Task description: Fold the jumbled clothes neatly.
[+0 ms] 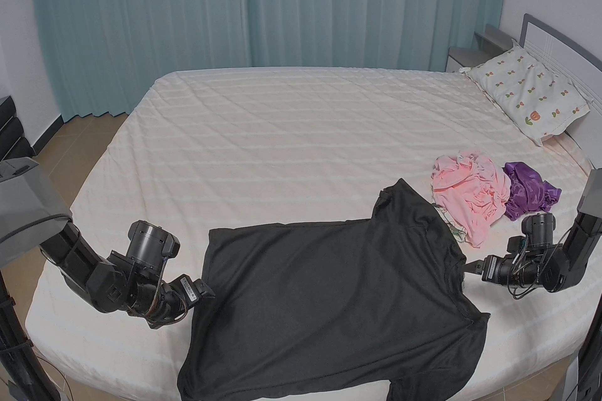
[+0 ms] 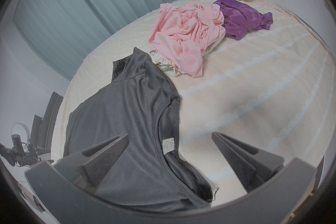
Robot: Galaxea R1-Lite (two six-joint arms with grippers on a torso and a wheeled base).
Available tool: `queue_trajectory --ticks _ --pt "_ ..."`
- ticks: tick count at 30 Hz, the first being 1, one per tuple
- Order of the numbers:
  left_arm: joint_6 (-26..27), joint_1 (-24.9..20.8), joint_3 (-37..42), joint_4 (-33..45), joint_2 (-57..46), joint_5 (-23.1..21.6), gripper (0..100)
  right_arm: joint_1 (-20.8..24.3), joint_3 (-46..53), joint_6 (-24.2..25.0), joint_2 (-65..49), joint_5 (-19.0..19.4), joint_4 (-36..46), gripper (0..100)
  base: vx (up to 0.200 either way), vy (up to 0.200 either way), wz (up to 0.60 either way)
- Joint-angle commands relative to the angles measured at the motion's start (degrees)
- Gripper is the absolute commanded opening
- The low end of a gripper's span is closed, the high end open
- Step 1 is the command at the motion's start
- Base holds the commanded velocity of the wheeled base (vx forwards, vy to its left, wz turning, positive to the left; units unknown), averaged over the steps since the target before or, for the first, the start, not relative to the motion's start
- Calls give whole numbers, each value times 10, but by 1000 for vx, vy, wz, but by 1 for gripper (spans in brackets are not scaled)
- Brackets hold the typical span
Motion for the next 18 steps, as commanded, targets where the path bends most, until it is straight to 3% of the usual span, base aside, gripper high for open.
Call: queue_trajectory --ticks 1,3,12,18 --pt "-1 -1 0 2 2 1 100 0 0 0 2 0 0 100 0 0 0" --pt "-3 -2 -3 3 2 1 100 0 0 -1 2 0 1 100 0 0 0" --pt "-5 -5 -1 4 6 1 100 0 -2 -1 9 0 0 100 0 -200 0" --pt "-21 -5 -17 -4 17 1 100 10 -2 2 13 -1 0 100 0 0 0"
